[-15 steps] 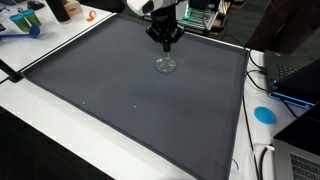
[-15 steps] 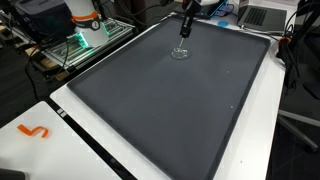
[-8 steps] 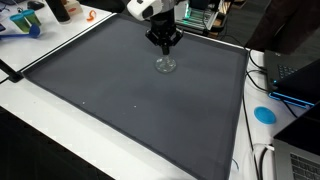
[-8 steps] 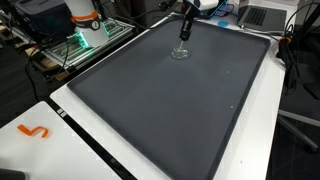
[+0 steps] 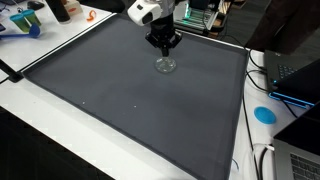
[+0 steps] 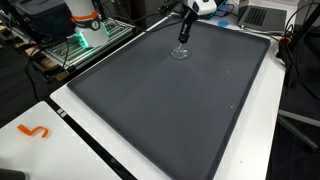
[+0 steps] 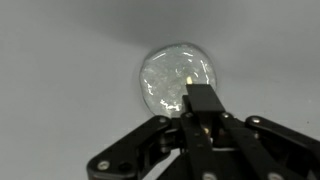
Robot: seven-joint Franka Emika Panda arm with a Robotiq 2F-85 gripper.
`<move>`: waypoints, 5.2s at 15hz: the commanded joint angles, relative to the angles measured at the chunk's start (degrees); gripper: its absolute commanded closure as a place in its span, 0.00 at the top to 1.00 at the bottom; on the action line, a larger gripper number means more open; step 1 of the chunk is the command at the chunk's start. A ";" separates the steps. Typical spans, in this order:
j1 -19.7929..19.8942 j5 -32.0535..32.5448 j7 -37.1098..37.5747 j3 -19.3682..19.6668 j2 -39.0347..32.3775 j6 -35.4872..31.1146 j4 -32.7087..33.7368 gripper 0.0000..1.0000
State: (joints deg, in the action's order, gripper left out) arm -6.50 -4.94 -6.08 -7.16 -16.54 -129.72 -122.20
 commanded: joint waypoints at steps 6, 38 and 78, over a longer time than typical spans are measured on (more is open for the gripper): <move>0.67 0.28 -0.37 0.14 -1.64 -0.99 0.12 0.03; -1.31 1.51 -0.01 -1.28 8.37 14.18 10.40 0.03; -17.98 35.52 41.33 2.56 -12.31 24.26 25.25 0.03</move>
State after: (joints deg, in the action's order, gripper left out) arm -23.08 29.04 33.21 -5.54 -27.35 -107.64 -98.67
